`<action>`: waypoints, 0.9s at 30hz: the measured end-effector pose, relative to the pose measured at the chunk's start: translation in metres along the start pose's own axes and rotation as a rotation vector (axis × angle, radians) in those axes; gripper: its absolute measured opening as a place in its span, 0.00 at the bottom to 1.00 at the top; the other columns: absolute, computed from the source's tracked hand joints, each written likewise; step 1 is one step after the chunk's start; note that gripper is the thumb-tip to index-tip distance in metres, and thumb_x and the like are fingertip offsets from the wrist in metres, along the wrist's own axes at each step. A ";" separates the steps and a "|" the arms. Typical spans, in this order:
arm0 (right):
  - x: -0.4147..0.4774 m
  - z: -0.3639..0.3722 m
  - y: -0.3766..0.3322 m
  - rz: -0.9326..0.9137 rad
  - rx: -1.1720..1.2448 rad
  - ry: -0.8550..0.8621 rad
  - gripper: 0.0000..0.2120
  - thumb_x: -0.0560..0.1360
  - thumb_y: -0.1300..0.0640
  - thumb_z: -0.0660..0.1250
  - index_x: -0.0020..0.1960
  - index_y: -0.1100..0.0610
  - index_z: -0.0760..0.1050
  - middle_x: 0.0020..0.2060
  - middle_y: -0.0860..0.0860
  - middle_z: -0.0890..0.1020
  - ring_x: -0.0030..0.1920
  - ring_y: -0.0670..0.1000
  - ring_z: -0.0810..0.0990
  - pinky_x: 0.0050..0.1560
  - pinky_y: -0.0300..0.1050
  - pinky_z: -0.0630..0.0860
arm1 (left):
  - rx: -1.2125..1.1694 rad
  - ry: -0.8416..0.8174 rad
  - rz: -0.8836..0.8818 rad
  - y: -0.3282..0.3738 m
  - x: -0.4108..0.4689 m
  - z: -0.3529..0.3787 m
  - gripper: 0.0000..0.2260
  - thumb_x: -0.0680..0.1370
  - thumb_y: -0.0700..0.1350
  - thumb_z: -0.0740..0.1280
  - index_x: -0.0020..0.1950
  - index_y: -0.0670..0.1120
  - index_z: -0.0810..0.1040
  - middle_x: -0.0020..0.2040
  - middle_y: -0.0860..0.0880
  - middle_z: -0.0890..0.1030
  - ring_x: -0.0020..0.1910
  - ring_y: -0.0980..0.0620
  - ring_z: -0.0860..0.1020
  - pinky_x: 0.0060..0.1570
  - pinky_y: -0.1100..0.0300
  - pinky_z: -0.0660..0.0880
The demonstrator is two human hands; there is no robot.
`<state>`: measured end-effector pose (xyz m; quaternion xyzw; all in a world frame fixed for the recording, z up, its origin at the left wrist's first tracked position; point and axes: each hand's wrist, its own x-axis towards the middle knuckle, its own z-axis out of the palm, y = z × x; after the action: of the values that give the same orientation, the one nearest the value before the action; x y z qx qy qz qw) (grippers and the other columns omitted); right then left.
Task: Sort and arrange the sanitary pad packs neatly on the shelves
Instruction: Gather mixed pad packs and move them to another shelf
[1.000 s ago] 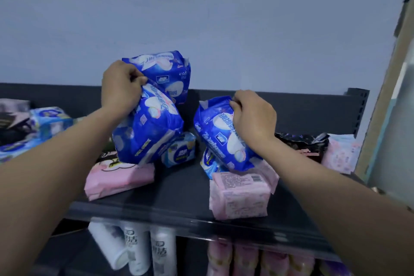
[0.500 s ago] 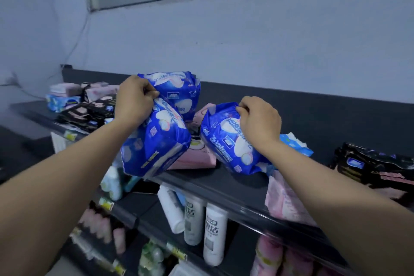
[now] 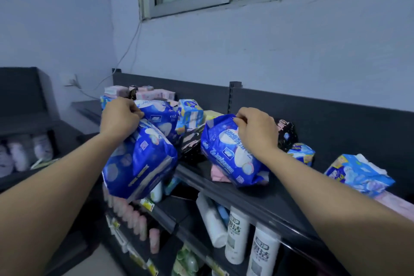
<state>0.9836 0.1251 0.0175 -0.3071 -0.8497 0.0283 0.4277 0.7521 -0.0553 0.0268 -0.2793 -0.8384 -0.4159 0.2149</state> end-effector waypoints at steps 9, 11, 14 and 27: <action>0.036 0.066 -0.083 -0.044 0.050 -0.093 0.07 0.79 0.53 0.63 0.44 0.52 0.78 0.44 0.49 0.82 0.46 0.57 0.79 0.41 0.46 0.72 | 0.074 -0.071 -0.033 -0.078 0.049 -0.016 0.05 0.74 0.40 0.72 0.38 0.41 0.80 0.44 0.41 0.83 0.44 0.44 0.77 0.42 0.57 0.69; 0.042 0.083 -0.100 -0.064 0.046 -0.122 0.07 0.79 0.53 0.63 0.45 0.53 0.78 0.44 0.50 0.82 0.46 0.57 0.79 0.41 0.46 0.72 | 0.086 -0.086 -0.030 -0.093 0.059 -0.020 0.04 0.74 0.40 0.72 0.39 0.41 0.81 0.44 0.42 0.83 0.44 0.45 0.77 0.43 0.57 0.69; 0.051 0.107 -0.123 -0.070 0.044 -0.158 0.07 0.79 0.53 0.63 0.45 0.52 0.78 0.44 0.51 0.82 0.47 0.56 0.78 0.40 0.45 0.69 | 0.107 -0.089 -0.022 -0.115 0.074 -0.027 0.04 0.74 0.40 0.72 0.40 0.40 0.82 0.45 0.42 0.83 0.45 0.44 0.78 0.42 0.57 0.69; 0.077 0.208 -0.204 -0.037 0.113 -0.256 0.07 0.78 0.53 0.64 0.46 0.52 0.79 0.45 0.51 0.82 0.50 0.56 0.78 0.41 0.45 0.68 | 0.194 -0.114 -0.055 -0.212 0.125 -0.047 0.06 0.74 0.40 0.71 0.38 0.41 0.80 0.43 0.43 0.82 0.46 0.43 0.78 0.42 0.57 0.69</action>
<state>0.6927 0.0466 0.0043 -0.2604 -0.9000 0.1072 0.3328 0.5270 -0.1625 0.0050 -0.2572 -0.8929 -0.3220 0.1814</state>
